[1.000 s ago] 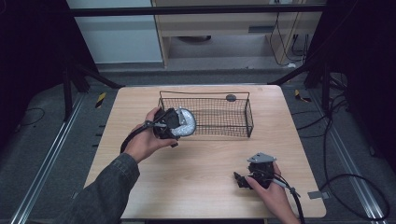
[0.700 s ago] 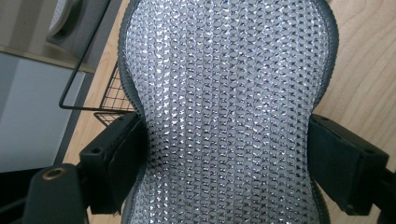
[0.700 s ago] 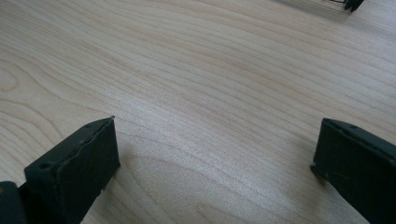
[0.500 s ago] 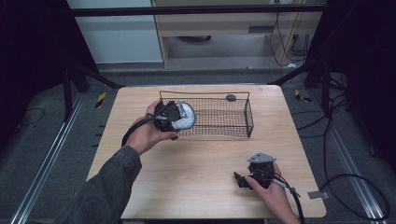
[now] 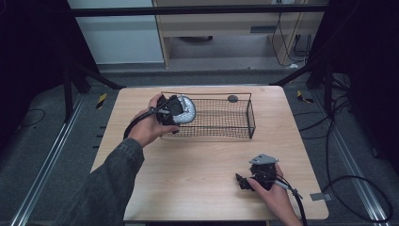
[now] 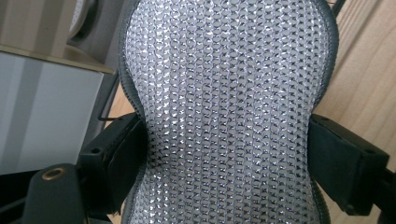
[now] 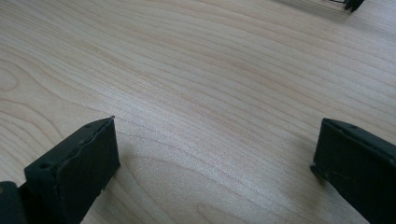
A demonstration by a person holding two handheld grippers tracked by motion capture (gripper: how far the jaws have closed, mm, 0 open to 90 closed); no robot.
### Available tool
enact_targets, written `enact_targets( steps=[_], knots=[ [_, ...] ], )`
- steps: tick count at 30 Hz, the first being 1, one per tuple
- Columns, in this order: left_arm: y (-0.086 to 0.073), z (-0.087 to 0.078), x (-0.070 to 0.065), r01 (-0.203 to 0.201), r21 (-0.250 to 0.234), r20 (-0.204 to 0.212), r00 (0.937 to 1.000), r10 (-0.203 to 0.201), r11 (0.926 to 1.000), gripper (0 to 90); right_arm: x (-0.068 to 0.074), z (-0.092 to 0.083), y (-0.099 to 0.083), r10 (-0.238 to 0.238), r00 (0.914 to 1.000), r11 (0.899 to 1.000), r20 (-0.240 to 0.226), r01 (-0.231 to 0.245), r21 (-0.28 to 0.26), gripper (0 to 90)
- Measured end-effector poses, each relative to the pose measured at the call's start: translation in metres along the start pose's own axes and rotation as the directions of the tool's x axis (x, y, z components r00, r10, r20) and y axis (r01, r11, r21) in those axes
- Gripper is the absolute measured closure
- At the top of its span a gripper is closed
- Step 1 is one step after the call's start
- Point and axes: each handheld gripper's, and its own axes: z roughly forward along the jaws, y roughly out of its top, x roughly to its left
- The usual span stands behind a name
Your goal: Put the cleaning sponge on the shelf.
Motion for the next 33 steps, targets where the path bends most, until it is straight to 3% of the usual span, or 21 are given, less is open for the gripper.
enact_targets(
  steps=[14,15,33],
  knots=[
    [0.011,0.008,0.011,-0.028,-0.025,-0.018,0.9994,0.028,0.9993,15.5,0.000,0.000,0.000,0.000,1.0000,1.000,0.000,0.000,-0.003,0.3],
    [0.012,0.009,0.013,-0.032,-0.033,-0.023,0.9992,0.032,0.9989,15.5,-0.001,0.001,-0.001,-0.018,0.9998,1.000,0.009,0.019,-0.010,0.4],
    [0.016,0.016,0.020,-0.041,-0.093,-0.070,0.9969,0.035,0.9948,15.4,-0.001,0.001,-0.001,-0.021,0.9997,1.000,0.010,0.021,-0.012,0.4]
  ],
)
